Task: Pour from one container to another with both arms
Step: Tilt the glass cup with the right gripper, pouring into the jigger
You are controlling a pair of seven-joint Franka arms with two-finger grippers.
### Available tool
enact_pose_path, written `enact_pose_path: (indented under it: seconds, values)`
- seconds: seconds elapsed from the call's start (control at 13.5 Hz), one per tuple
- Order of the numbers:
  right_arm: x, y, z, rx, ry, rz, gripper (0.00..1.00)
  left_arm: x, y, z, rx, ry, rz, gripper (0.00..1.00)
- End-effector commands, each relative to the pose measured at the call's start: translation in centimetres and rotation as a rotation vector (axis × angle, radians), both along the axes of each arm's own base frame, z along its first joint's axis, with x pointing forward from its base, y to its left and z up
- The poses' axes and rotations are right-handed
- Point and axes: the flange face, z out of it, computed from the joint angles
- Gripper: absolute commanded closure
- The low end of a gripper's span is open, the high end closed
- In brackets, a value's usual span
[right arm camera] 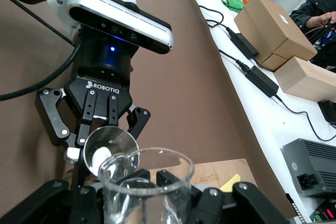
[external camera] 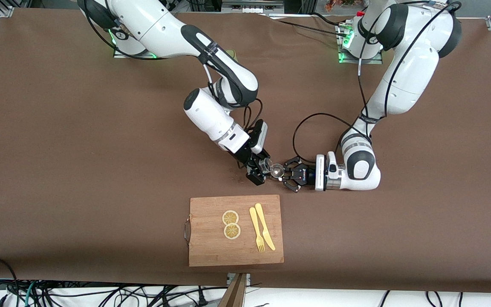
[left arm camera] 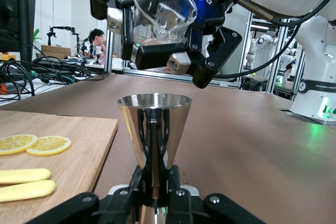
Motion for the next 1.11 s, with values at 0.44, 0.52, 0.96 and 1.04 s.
enact_pose_path:
  seconds: [0.44, 0.52, 0.96, 1.04]
  values:
    - [-0.21, 0.53, -0.58, -0.058, -0.058, 0.029, 1.0, -0.16, -0.16, 0.03, 0.007, -0.039, 0.022, 1.0]
    - [-0.31, 0.66, -0.58, -0.06, -0.06, 0.032, 1.0, -0.16, -0.16, 0.03, 0.007, -0.04, 0.021, 1.0]
    - [0.04, 0.27, -0.56, -0.06, -0.058, 0.019, 1.0, -0.09, -0.03, 0.15, 0.004, -0.043, 0.021, 1.0]
    - [0.04, 0.27, -0.56, -0.06, -0.058, 0.019, 1.0, -0.09, -0.03, 0.15, 0.004, -0.043, 0.021, 1.0]
